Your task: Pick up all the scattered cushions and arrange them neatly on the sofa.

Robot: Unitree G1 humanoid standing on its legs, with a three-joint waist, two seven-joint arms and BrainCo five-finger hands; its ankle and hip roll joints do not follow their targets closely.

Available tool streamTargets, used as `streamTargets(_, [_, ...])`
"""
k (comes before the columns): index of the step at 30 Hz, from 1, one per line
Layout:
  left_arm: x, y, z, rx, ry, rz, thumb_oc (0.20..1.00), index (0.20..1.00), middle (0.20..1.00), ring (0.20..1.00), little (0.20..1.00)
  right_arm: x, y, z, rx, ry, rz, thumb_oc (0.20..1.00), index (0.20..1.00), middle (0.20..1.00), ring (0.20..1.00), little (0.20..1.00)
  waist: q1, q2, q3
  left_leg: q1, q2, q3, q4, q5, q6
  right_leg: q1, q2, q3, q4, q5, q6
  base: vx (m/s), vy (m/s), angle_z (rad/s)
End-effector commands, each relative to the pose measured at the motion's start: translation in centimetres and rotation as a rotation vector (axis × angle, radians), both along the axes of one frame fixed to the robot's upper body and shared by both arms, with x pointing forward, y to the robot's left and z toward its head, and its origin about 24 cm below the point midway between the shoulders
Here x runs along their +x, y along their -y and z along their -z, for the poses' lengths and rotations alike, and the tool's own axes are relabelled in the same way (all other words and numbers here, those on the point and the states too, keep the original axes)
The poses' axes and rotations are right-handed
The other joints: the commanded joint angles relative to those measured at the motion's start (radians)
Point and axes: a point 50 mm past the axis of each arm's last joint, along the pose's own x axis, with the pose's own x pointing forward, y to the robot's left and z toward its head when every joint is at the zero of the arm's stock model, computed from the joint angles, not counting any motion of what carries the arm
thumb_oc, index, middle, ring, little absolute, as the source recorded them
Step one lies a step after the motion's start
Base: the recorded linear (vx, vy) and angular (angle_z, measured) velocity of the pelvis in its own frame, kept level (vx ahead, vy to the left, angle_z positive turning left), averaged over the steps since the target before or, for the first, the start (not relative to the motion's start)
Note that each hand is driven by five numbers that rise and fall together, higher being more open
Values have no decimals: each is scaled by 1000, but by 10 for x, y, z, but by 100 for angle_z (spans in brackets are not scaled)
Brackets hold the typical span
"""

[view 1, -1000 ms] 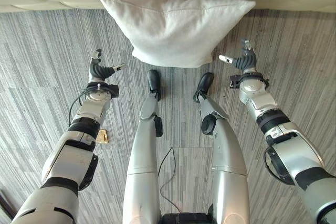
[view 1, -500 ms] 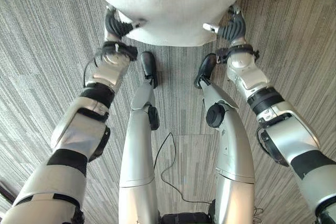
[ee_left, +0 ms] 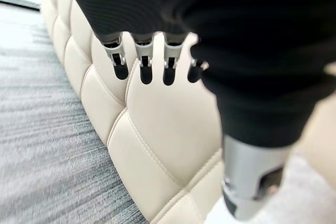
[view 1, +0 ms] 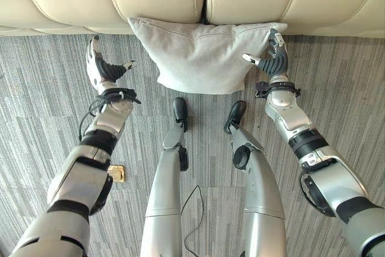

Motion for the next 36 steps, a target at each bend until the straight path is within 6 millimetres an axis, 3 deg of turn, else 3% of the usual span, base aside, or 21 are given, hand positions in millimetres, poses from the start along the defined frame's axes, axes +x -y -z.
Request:
streamTargets(1, [-2, -3, -30, -9, 138, -11, 1000, 1000, 1000, 1000, 1000, -7, -22, -45, 27, 212, -72, 1000, 1000, 1000, 1000, 1000, -3, 3, -21, -54, 20, -84, 52, -116, -57, -32, -23, 62, 60, -115, 146, 27, 27, -3])
streamTargets(2, [0, 0, -34, -29, 152, 7, 1000, 1000, 1000, 1000, 1000, -7, -24, -47, 33, 212, -74, 1000, 1000, 1000, 1000, 1000, -4, 4, -19, -67, 18, -88, 70, -116, -57, -47, -25, 63, 79, -116, 145, 27, 39, -5])
streamTargets(3, [3, 7, -35, -78, 148, 48, 1000, 1000, 1000, 1000, 1000, -4, -27, -47, 28, 197, -69, 849, 849, 849, 849, 849, -2, 6, -13, -87, 19, -91, 102, -117, -57, -70, -27, 69, 111, -116, 143, 25, 30, -5])
streamTargets(4, [3, 7, -36, -79, 149, 49, 1000, 1000, 1000, 1000, 1000, -4, -27, -48, 28, 198, -69, 316, 316, 316, 316, 316, -2, 6, -14, -92, 19, -91, 107, -120, -57, -75, -27, 70, 116, -118, 144, 0, 0, 0])
streamTargets(5, [5, 11, -37, -93, 148, 67, 1000, 1000, 1000, 1000, 1000, -3, -28, -47, 21, 185, -67, 200, 200, 200, 200, 200, 0, 6, -12, -101, 17, -92, 120, -121, -57, -83, -29, 72, 125, -119, 143, 0, 0, 0])
streamTargets(8, [17, 43, -52, -164, 137, 197, 1000, 1000, 1000, 1000, 1000, 6, -37, -44, -24, 115, -58, 200, 200, 200, 200, 200, -5, 8, 8, -163, 19, -91, 189, -124, -60, -140, -40, 80, 184, -126, 139, 41, 5, -3])
streamTargets(9, [19, 50, -58, -178, 139, 234, 846, 846, 846, 846, 846, 7, -40, -46, -23, 111, -60, 200, 200, 200, 200, 200, -5, 7, 9, -174, 20, -93, 196, -124, -60, -151, -42, 81, 192, -129, 139, 42, -18, 1])
streamTargets(10, [22, 64, -61, -231, 121, 328, 423, 423, 423, 423, 423, 8, -45, -50, -15, 102, -70, 200, 200, 200, 200, 200, -6, 7, 12, -190, 22, -90, 206, -124, -61, -167, -42, 82, 200, -131, 137, 31, -11, 3])
streamTargets(14, [24, 86, -49, -346, 94, 447, 329, 329, 329, 329, 329, 8, -54, -46, 6, 77, -104, 200, 200, 200, 200, 200, -6, 8, 10, -202, 20, -87, 218, -126, -59, -178, -40, 86, 208, -134, 136, 8, -3, 1])
streamTargets(16, [24, 95, -42, -387, 85, 477, 379, 379, 379, 379, 379, 7, -56, -43, 10, 69, -114, 200, 200, 200, 200, 200, -7, 8, 8, -201, 18, -85, 217, -127, -58, -178, -38, 85, 207, -136, 135, 0, 0, 0])
streamTargets(17, [21, 114, -18, -511, 60, 521, 840, 840, 840, 840, 840, 5, -59, -32, 31, 47, -137, 200, 200, 200, 200, 200, -6, 6, 3, -192, 11, -84, 205, -128, -54, -172, -36, 83, 201, -138, 135, 0, 0, 0])
streamTargets(19, [19, 119, -6, -539, 38, 524, 950, 950, 950, 950, 950, 4, -59, -26, 36, 40, -143, 200, 200, 200, 200, 200, -5, 4, 0, -189, 7, -81, 199, -128, -52, -169, -34, 82, 196, -138, 136, -19, 0, 1])
streamTargets(20, [18, 110, 9, -540, -2, 480, 1000, 1000, 1000, 1000, 1000, 3, -54, -20, 25, 31, -138, 200, 200, 200, 200, 200, -4, -1, 3, -189, 7, -79, 192, -126, -50, -174, -31, 84, 189, -134, 138, 0, 0, 0])
streamTargets(23, [18, 107, 14, -547, -17, 459, 1000, 1000, 1000, 1000, 1000, 3, -52, -18, 29, 26, -133, 200, 200, 200, 200, 200, -5, -3, 3, -195, 5, -79, 200, -126, -49, -181, -28, 87, 193, -131, 138, 2, 4, -3])
streamTargets(24, [18, 95, 27, -562, -52, 405, 1000, 1000, 1000, 1000, 1000, 3, -47, -12, 35, 10, -118, 200, 200, 200, 200, 200, -5, -4, 8, -208, 2, -83, 221, -125, -49, -195, -26, 92, 211, -128, 137, 0, 0, 0])
streamTargets(27, [17, 82, 37, -548, -81, 352, 1000, 1000, 1000, 1000, 1000, 4, -44, -2, 35, -19, -107, 200, 200, 200, 200, 200, -6, -1, 12, -222, 3, -85, 244, -124, -50, -209, -26, 97, 234, -126, 135, 14, 10, -3])
streamTargets(29, [16, 76, 37, -534, -82, 333, 1000, 1000, 1000, 1000, 1000, 4, -44, 0, 31, -24, -106, 200, 200, 200, 200, 200, -6, 0, 13, -222, 4, -84, 246, -124, -50, -211, -25, 97, 238, -125, 135, 17, 17, -7])
streamTargets(30, [14, 61, 35, -499, -66, 289, 1000, 1000, 1000, 1000, 1000, 3, -42, 4, 26, -34, -104, 200, 200, 200, 200, 200, -4, 3, 11, -220, 4, -85, 244, -125, -51, -209, -25, 100, 236, -122, 136, 15, 17, -5])
streamTargets(31, [13, 56, 32, -475, -50, 271, 1000, 1000, 1000, 1000, 1000, 3, -40, 4, 27, -31, -101, 470, 470, 470, 470, 470, -2, 4, 10, -219, 5, -84, 240, -126, -51, -207, -26, 100, 232, -122, 137, 11, 11, -4])
streamTargets(32, [11, 51, 30, -443, -34, 246, 1000, 1000, 1000, 1000, 1000, 3, -40, 4, 26, -26, -102, 1000, 1000, 1000, 1000, 1000, 0, 5, 9, -216, 4, -83, 237, -126, -51, -204, -27, 99, 229, -122, 137, 0, 0, 0])
streamTargets(36, [4, 23, 16, -295, 41, 80, 1000, 1000, 1000, 1000, 1000, 2, -37, -1, 20, 6, -101, 1000, 1000, 1000, 1000, 1000, 7, 7, 3, -210, 5, -85, 226, -124, -53, -194, -25, 98, 218, -126, 138, 0, 0, 0])
